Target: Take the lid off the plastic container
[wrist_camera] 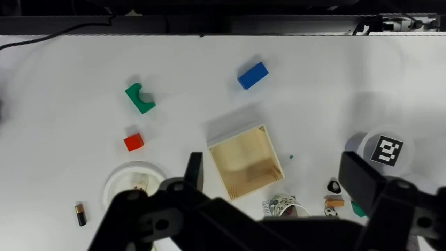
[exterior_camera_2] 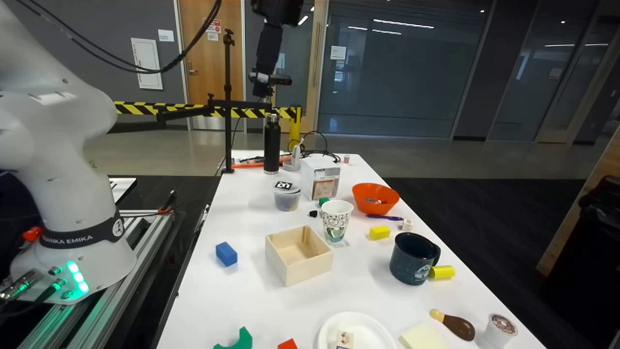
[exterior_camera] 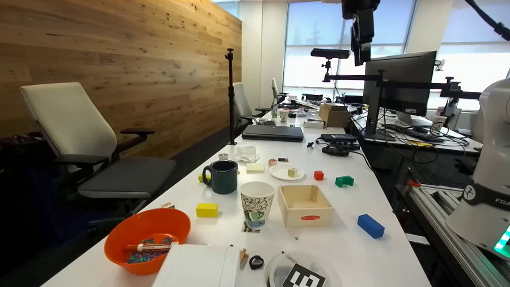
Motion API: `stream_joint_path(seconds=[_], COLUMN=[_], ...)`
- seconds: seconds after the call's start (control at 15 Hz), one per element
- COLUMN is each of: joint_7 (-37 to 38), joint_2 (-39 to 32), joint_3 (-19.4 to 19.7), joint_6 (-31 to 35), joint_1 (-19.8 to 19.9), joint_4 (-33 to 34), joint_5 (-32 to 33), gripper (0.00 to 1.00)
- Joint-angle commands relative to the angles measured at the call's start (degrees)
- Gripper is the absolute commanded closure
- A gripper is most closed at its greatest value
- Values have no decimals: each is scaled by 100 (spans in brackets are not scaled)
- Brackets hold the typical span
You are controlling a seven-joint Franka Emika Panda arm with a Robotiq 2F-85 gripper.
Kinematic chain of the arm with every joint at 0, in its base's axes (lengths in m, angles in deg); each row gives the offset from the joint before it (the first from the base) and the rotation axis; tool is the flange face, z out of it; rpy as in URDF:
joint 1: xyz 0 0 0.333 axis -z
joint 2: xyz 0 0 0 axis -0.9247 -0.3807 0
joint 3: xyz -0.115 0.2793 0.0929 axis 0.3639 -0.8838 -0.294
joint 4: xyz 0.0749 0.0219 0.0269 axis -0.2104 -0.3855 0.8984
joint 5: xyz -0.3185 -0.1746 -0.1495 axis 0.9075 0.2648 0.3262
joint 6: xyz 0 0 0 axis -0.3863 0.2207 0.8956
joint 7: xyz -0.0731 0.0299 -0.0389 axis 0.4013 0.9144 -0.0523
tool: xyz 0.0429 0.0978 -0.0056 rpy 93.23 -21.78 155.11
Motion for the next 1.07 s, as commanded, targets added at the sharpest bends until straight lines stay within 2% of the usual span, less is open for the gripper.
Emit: stream_joint_path(seconds=[0.0, 0.27, 0.73, 1.0], joint_7=[205, 282, -10, -179], joint_2=[31, 28, -123, -506], joint_3=[-33, -199, -651, -933], joint_6=[617, 1740, 2193, 2659], joint_1=[14, -75, -665, -1081], joint_4=[-153, -447, -984, -1012], joint_5=[-270, -340, -446, -595], gripper=[0, 0, 0, 0])
